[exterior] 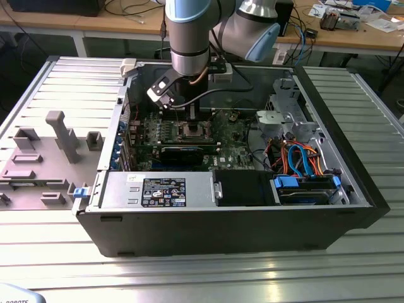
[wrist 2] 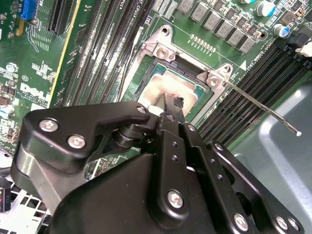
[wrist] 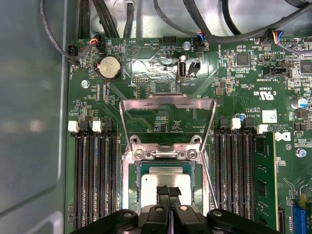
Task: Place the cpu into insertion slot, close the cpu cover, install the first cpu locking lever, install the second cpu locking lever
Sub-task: 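Close the cpu cover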
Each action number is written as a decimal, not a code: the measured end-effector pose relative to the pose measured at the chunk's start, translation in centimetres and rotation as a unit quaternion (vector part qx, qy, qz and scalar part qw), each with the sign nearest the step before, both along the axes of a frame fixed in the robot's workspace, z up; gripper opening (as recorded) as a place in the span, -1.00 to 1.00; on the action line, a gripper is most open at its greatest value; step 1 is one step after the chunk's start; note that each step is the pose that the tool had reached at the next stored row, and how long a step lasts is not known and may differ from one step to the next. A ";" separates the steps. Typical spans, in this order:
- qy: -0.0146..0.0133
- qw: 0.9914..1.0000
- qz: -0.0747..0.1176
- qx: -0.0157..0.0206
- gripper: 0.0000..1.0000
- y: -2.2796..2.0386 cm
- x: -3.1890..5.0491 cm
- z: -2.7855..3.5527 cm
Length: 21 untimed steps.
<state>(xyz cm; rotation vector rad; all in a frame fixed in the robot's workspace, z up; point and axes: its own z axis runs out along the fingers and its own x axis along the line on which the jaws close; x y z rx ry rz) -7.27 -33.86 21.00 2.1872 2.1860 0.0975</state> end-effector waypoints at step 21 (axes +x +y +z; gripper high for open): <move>0.018 1.000 0.000 0.002 -0.79 0.00 0.10 1.22</move>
